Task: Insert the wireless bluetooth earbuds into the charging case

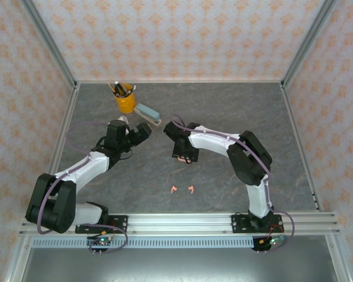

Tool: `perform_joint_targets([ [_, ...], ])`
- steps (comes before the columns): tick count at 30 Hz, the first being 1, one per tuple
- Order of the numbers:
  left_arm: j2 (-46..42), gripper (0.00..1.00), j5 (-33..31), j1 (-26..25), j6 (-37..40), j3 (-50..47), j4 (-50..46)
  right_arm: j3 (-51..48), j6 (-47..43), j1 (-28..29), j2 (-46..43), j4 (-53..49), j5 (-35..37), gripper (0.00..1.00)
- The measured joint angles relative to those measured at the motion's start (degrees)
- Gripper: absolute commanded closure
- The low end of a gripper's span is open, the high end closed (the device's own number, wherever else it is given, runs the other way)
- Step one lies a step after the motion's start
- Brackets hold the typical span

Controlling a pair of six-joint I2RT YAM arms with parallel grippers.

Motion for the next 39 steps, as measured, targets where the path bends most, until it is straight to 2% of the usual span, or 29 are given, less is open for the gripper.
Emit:
perform_joint_targets([
  [11, -2.1, 0.0, 0.3, 0.0, 0.0, -7.5, 6.2, 2.8, 0.6, -1.9, -1.2, 0.0, 0.0, 0.4],
  [24, -2.8, 0.0, 4.5, -0.2, -1.1, -18.0, 22.3, 8.6, 3.6, -3.9, -0.5, 0.9, -0.6, 0.41],
  [32, -2.5, 0.0, 5.0, -5.0, -1.0, -20.4, 31.2, 11.6, 5.5, -4.6, 1.2, 2.1, -2.4, 0.41],
  [39, 2.1, 0.0, 4.7, -9.2, 0.0, -21.0, 39.3, 11.9, 7.0, -4.9, 1.7, 3.0, -4.3, 0.41],
])
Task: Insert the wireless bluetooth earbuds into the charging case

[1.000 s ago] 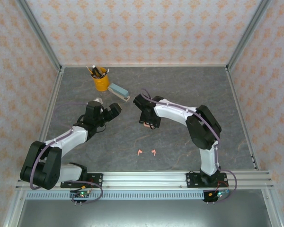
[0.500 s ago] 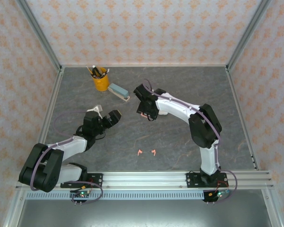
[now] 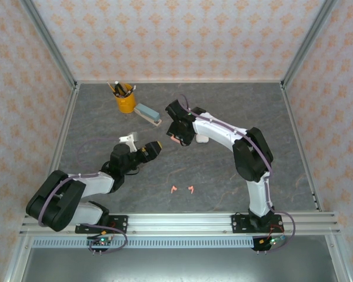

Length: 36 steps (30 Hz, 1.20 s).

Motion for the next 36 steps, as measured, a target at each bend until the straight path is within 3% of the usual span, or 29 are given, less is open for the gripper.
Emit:
perform_joint_targets([
  [13, 12.8, 0.1, -2.6, -6.6, 0.8, 1.7, 13.2, 0.4, 1.9, -0.5, 0.3, 0.3, -2.6, 0.41],
  [36, 24.7, 0.29, -4.5, -8.4, -0.1, 9.6, 23.0, 2.4, 3.2, -0.7, 0.4, 0.8, -6.1, 0.42],
])
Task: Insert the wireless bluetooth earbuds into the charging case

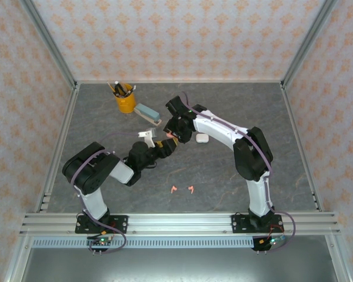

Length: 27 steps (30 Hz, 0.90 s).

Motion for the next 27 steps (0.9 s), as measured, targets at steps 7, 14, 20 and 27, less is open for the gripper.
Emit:
perform_joint_targets([
  [7, 0.8, 0.33, 0.0, 0.0, -0.1, 1.7, 0.8, 0.0, 0.0, -0.1, 0.0, 0.1, -0.4, 0.42],
  [14, 2.4, 0.43, 0.0, 0.0, -0.2, 3.0, 1.1, 0.0, 0.0, -0.1, 0.0, 0.2, -0.9, 0.42],
  [20, 2.7, 0.55, -0.2, 0.0, -0.6, 3.9, 1.1, 0.0, 0.1, -0.1, 0.0, 0.4, -1.3, 0.42],
  [27, 3.3, 0.64, -0.8, 0.0, -0.6, 4.2, 0.7, 0.0, 0.2, -0.2, 0.0, 0.6, -1.4, 0.43],
])
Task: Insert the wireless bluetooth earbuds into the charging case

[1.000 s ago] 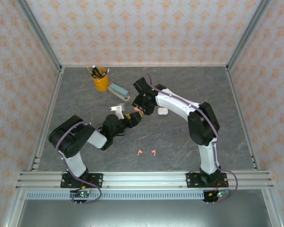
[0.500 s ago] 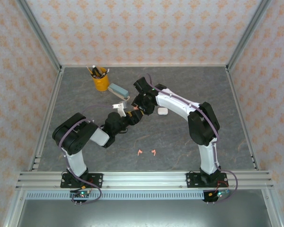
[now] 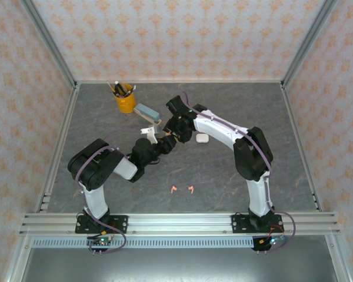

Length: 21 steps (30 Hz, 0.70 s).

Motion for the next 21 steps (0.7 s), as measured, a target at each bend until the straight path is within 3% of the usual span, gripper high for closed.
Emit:
perform_joint_targets([
  [10, 0.0, 0.82, -0.7, 0.0, -2.0, 0.2, 0.0, 0.0, 0.0, -0.4, 0.0, 0.9, -0.4, 0.4],
  [16, 0.0, 0.88, 0.0, 0.0, -1.8, 0.9, -0.2, 0.0, 0.0, -0.8, 0.0, 1.1, -0.7, 0.24],
  [21, -0.1, 0.92, 1.4, 0.0, -0.8, 1.5, -0.8, -0.6, 0.0, -2.5, -0.5, 2.2, -1.6, 0.2],
])
